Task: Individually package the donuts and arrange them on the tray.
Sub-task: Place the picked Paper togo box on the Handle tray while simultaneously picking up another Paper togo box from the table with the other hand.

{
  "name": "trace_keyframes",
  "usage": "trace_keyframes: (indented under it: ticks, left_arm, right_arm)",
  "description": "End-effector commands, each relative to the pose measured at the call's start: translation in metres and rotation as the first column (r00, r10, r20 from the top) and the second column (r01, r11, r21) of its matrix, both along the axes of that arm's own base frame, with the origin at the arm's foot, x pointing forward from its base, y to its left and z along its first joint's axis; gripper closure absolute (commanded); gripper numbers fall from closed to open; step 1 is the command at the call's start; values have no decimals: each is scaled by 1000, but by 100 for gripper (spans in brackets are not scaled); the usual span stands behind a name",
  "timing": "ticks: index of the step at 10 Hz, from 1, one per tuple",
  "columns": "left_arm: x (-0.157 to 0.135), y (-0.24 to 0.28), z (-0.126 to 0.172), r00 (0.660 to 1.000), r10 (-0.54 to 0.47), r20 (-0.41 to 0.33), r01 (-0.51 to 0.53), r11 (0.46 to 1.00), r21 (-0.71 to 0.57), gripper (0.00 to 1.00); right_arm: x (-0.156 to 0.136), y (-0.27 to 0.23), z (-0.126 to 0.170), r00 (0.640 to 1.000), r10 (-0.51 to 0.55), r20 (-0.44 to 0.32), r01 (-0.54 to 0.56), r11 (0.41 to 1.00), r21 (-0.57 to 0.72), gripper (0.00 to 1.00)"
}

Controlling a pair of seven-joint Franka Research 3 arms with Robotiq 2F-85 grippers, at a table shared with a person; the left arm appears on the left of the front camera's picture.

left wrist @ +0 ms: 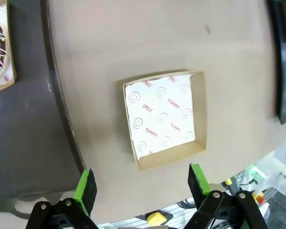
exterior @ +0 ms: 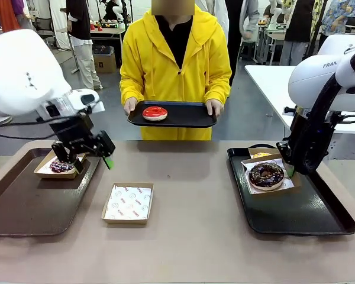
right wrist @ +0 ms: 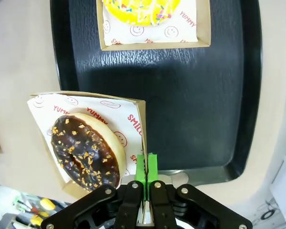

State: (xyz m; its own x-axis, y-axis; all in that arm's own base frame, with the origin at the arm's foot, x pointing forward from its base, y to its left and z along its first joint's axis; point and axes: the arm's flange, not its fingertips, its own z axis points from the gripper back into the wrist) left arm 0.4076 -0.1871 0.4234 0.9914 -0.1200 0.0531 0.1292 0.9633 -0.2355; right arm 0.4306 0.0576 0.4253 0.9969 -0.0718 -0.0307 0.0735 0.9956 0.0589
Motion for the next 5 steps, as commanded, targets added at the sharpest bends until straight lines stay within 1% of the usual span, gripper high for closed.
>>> trace_keyframes:
  ticks: [1,3,5]
  left_arm:
    - [-6,-17,-25,999,30,22,-32,996,87,0]
    - [-11,-37,-51,999,18,41,-24,991,135,0]
    - [-8,-42,-60,998,32,54,-39,988,146,0]
  right_arm:
    - [0,1,3,1000,3,-5,-3,1000,2,99]
    - [0,1,3,1000,3,-5,-3,1000,2,99]
    - [0,1,3,1000,3,-5,-3,1000,2,99]
